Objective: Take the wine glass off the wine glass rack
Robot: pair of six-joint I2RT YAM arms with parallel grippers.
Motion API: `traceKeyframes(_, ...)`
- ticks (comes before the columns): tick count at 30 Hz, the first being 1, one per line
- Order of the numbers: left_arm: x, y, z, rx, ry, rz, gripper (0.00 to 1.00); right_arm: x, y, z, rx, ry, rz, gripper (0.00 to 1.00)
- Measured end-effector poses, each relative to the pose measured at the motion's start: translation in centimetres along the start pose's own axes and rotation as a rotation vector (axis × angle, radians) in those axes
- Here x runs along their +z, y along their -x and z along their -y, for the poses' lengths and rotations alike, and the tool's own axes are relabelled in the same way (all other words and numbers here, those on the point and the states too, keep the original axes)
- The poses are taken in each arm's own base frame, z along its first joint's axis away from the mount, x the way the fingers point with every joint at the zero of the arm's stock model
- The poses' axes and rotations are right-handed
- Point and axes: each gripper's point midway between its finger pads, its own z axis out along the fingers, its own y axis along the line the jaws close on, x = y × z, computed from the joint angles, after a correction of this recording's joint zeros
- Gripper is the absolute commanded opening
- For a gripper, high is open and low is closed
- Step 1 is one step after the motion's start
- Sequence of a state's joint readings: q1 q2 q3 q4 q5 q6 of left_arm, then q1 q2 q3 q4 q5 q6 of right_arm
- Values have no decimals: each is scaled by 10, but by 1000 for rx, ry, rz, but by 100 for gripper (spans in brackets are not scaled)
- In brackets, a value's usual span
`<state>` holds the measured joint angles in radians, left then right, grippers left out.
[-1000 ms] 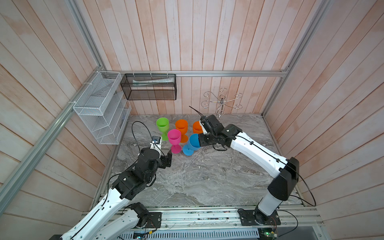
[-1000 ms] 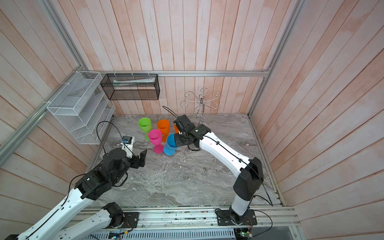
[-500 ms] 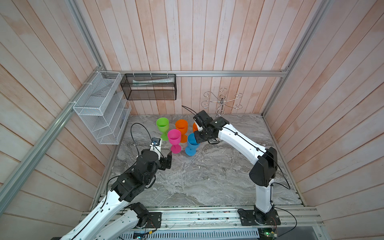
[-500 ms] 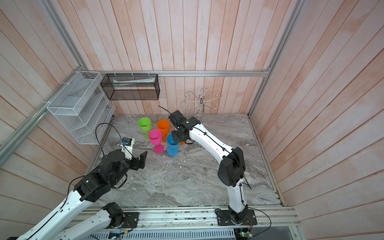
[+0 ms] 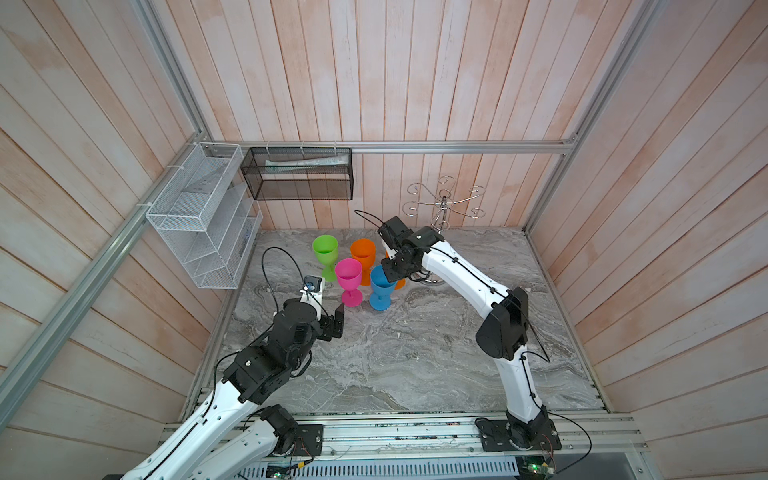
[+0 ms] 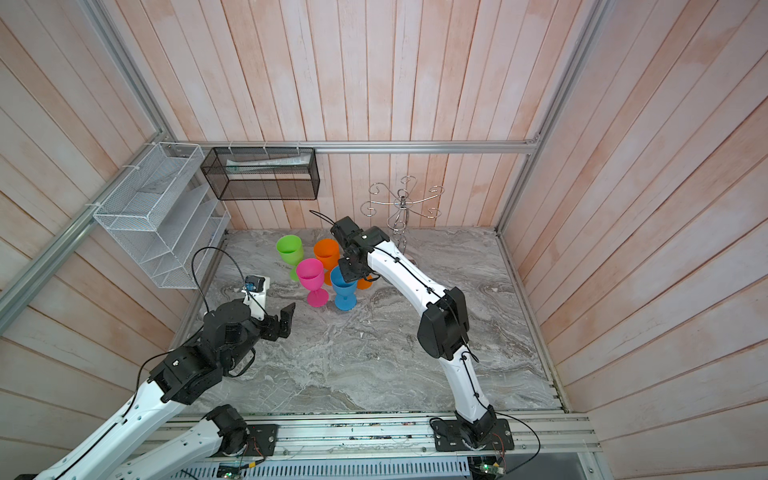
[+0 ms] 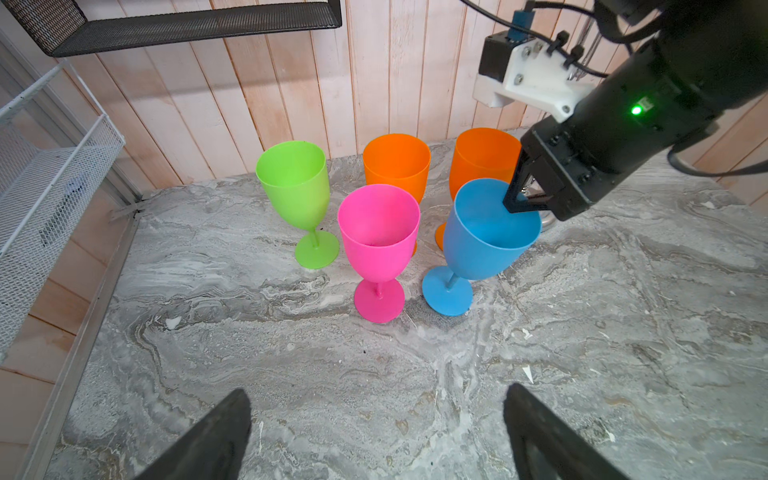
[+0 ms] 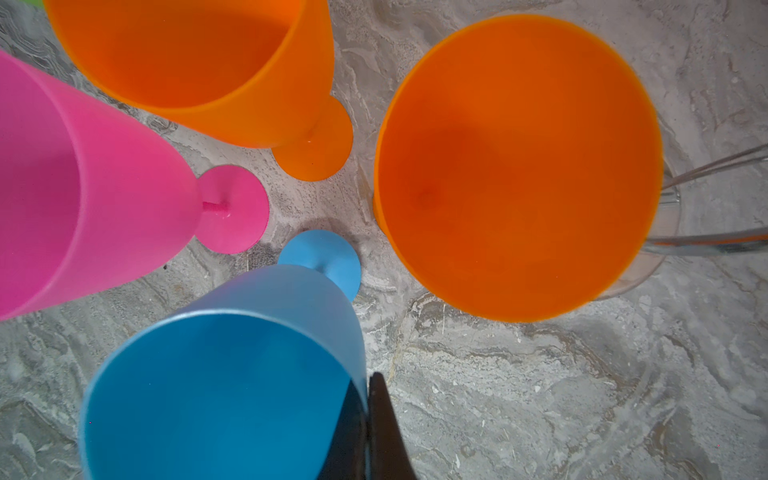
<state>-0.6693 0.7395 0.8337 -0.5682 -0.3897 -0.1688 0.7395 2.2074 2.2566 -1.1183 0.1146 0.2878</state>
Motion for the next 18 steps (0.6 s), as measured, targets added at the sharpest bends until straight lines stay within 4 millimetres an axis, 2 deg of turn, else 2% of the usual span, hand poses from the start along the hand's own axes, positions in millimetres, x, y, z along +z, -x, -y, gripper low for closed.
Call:
traceKeyframes(4,-1,1,0,-2,-3,3,96,-3,2,0,-4,-1,0,28)
traceKeyframes(15,-1,0,1,-2,-9,1,97,-10,4,3,-23,-9,9,49)
traceKeyframes(18,-1,0,0,-3,-6,2,98,-18,8,2,-24,-1,28,54)
